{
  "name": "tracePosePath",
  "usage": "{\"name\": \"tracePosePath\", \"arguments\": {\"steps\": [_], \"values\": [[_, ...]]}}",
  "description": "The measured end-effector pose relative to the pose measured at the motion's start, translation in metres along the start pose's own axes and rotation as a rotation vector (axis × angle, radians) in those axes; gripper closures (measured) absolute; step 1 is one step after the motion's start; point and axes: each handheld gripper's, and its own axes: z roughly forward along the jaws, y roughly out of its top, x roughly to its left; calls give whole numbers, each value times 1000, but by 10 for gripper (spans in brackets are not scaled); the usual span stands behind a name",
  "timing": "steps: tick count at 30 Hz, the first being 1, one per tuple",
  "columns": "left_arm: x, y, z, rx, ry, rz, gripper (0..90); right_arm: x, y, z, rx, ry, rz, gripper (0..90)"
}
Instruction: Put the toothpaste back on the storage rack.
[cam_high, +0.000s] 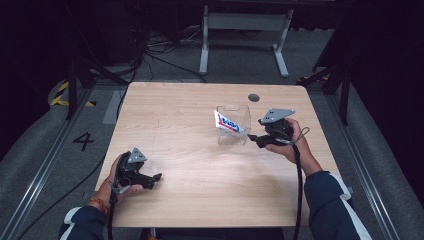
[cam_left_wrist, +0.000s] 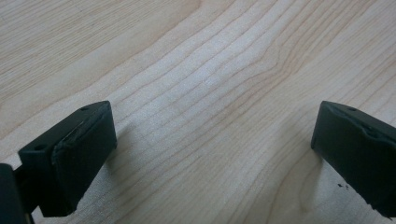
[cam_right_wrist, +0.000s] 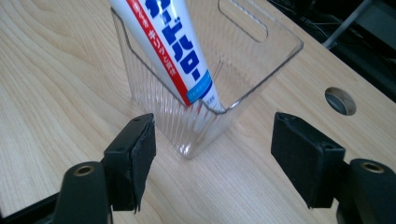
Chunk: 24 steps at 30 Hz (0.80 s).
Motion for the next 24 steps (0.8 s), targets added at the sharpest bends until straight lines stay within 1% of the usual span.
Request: {"name": "tracePosePath", "arguments": {"steps": [2, 5, 9, 11, 12, 16, 18, 20, 24], "values": [[0, 0, 0, 0, 0, 1, 6, 1, -3, 1, 20, 10, 16, 296], [0, 0, 0, 0, 1, 2, 6, 2, -7, -1, 18, 4, 6, 299], [0, 0, 0, 0, 0, 0, 6, 3, -13, -2, 20, -2, 9, 295], [0, 0, 0, 0, 1, 3, 6, 4, -16, -3, 27, 6, 17, 290], [0, 0, 0, 0, 0, 0, 6, 5, -17, -4, 26, -3, 12, 290], [0, 0, 0, 0, 0, 0, 5, 7, -22, -5, 30, -1, 3, 289], [0, 0, 0, 1, 1, 5, 6, 8, -25, -5, 40, -13, 6, 272], [0, 0, 0, 0, 0, 1, 6, 9, -30, -6, 40, -11, 20, 268], [0, 0, 0, 0, 0, 1, 6, 11, -37, -10, 45, -14, 15, 265]]}}
